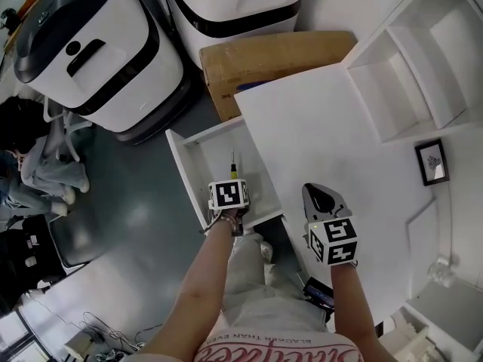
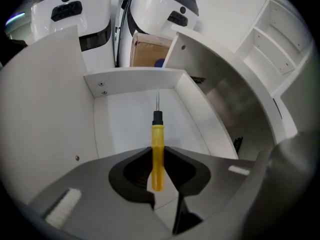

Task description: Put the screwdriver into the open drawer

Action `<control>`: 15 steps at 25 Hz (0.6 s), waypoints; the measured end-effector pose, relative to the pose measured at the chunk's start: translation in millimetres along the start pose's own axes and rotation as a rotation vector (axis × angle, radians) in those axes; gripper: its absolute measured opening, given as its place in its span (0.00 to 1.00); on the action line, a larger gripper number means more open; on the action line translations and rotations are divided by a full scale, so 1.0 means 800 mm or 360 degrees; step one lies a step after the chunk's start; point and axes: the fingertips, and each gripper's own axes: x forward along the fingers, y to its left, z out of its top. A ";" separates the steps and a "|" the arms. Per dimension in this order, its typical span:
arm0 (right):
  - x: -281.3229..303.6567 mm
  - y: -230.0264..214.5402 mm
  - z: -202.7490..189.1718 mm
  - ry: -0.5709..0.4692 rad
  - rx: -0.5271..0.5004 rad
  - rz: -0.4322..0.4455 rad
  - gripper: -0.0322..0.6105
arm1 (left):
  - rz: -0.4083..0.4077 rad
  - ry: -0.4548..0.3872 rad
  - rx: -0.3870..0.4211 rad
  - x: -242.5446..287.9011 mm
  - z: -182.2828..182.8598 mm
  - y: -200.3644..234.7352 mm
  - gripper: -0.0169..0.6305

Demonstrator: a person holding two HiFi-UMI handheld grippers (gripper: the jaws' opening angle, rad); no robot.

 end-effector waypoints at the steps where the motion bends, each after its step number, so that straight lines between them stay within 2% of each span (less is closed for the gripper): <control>1: 0.001 0.000 -0.002 0.0006 -0.0001 0.0000 0.06 | 0.0000 0.0020 -0.0007 0.008 -0.004 0.002 0.15; 15: 0.011 -0.001 -0.019 0.0077 -0.0003 0.0030 0.06 | 0.0013 0.0270 -0.0134 0.076 -0.043 0.019 0.15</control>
